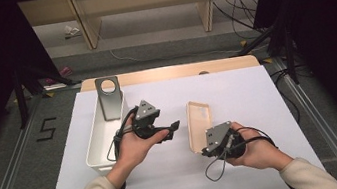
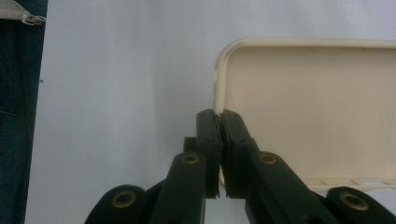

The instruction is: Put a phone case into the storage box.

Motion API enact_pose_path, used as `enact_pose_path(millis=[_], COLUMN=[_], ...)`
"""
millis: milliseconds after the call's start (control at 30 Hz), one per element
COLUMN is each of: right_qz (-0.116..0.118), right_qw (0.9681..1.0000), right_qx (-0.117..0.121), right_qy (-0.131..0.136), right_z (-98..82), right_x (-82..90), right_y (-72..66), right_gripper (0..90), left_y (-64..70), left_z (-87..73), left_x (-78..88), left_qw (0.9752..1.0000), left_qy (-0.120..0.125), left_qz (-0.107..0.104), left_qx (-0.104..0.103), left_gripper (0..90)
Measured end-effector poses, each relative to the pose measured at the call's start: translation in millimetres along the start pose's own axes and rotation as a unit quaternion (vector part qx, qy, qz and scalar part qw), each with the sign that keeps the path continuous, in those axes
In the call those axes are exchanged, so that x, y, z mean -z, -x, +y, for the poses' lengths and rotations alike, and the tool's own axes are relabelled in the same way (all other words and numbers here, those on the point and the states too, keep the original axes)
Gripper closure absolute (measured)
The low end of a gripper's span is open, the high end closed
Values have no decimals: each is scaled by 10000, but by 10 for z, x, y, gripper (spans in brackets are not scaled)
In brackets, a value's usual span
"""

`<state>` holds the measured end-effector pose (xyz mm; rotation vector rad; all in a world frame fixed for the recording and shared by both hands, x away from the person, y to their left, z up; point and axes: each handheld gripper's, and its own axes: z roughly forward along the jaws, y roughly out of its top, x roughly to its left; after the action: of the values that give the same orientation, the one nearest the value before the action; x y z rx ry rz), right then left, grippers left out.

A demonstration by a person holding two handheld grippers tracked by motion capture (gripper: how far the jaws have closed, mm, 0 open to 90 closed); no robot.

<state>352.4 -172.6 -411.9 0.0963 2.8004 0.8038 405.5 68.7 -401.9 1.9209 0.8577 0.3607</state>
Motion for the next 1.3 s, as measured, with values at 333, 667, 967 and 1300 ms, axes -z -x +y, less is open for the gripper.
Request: enact_pose_path(millis=[333, 667, 967, 1300], right_qz=[21, -6, -27, 23], right_qw=[10000, 9999, 9998, 9998], right_qx=[54, 126, 183, 182], right_qy=[1, 27, 28, 12], right_z=[35, 67, 89, 94], right_x=[-19, -15, -27, -33], right_y=[-14, -26, -37, -52], right_gripper=[876, 876, 876, 876], left_y=[57, 48, 36, 39], left_z=[138, 135, 117, 97], left_x=[-293, -411, -443, -471], left_qw=[9988, 9960, 9938, 9888], left_qy=[-290, -542, -653, -624], left_qz=[-239, -302, -376, -473], left_qx=[315, 641, 814, 1267], left_gripper=[240, 313, 421, 618])
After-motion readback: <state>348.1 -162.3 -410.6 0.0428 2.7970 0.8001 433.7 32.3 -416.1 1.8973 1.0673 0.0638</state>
